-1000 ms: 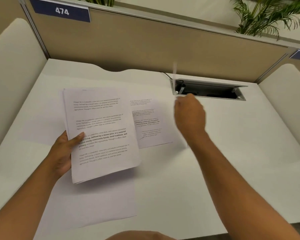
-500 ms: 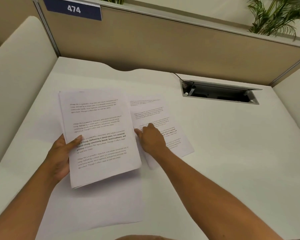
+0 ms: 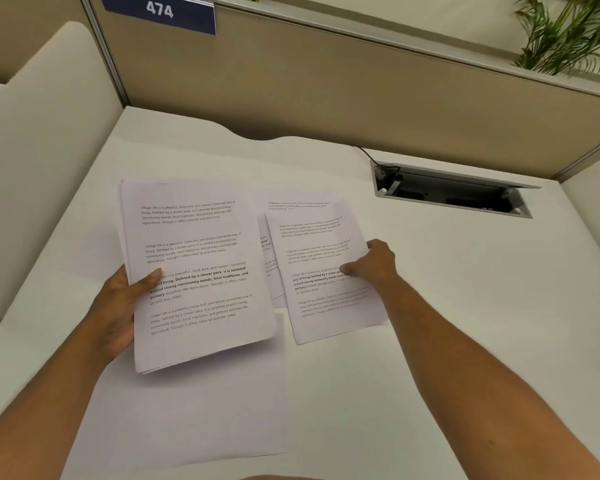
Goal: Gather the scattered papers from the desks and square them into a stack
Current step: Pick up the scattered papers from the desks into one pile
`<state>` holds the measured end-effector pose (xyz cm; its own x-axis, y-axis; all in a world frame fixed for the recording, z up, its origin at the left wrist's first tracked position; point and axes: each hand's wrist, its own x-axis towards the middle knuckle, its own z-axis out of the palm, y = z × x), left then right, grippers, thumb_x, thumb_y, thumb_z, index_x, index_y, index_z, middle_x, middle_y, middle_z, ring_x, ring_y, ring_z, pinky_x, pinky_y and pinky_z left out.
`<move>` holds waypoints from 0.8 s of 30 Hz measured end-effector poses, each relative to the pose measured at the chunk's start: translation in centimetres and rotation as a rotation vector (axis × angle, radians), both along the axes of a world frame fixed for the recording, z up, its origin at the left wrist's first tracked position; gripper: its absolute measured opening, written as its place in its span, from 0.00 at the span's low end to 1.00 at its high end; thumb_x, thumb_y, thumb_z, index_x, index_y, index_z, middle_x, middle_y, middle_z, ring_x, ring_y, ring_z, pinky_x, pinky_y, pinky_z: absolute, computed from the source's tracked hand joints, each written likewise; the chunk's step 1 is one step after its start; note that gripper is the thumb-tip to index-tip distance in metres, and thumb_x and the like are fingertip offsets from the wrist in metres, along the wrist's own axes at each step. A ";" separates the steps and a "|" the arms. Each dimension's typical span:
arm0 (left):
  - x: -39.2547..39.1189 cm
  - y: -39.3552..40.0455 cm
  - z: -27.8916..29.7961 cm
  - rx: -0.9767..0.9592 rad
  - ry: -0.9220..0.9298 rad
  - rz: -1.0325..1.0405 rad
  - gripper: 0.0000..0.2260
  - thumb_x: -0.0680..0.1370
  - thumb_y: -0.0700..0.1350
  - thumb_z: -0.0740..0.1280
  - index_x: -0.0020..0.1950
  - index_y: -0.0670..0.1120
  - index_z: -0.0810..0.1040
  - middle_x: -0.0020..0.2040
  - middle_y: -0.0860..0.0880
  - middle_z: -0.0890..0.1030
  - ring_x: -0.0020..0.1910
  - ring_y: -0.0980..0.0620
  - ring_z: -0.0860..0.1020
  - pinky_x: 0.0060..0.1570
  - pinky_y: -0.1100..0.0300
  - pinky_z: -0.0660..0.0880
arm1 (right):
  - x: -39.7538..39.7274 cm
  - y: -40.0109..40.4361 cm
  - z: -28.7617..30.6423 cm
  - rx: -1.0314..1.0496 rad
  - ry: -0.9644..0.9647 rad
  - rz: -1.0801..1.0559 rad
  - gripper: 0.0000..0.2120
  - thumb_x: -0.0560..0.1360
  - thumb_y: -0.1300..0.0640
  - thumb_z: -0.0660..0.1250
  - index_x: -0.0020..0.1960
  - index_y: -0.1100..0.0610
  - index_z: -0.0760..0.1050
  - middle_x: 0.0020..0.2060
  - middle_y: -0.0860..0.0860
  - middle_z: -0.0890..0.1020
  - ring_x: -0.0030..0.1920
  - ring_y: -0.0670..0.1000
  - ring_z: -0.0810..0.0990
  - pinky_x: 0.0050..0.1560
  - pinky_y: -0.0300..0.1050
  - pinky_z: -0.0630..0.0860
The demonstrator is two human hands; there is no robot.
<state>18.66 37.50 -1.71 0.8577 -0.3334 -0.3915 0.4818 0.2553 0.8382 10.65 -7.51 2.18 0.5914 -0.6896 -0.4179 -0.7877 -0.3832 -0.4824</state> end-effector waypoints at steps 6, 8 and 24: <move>0.2 0.2 -0.1 0.004 0.011 0.028 0.22 0.81 0.42 0.71 0.76 0.52 0.81 0.70 0.45 0.87 0.63 0.42 0.89 0.53 0.45 0.88 | 0.3 -0.5 0.2 0.163 -0.033 -0.042 0.26 0.68 0.60 0.83 0.63 0.63 0.80 0.58 0.59 0.85 0.57 0.62 0.85 0.62 0.57 0.83; 0.3 0.1 -0.1 0.018 0.014 0.034 0.21 0.82 0.42 0.71 0.75 0.52 0.81 0.70 0.45 0.87 0.62 0.42 0.89 0.52 0.45 0.89 | -0.2 -1.1 1.1 0.192 -0.079 -0.011 0.22 0.72 0.61 0.80 0.65 0.62 0.81 0.59 0.60 0.86 0.57 0.63 0.85 0.64 0.59 0.82; -1.5 -3.9 0.8 0.027 0.055 0.016 0.16 0.86 0.40 0.70 0.72 0.52 0.82 0.65 0.45 0.90 0.57 0.43 0.91 0.48 0.46 0.89 | -13.0 -5.5 10.3 0.269 -0.651 -0.215 0.11 0.73 0.54 0.81 0.53 0.49 0.84 0.48 0.43 0.90 0.45 0.48 0.90 0.42 0.43 0.86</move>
<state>17.20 33.62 -0.96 0.8397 -0.3084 -0.4470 0.5236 0.2411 0.8172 -2.31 -13.05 12.44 0.6410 -0.7412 -0.1994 -0.3538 -0.0548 -0.9337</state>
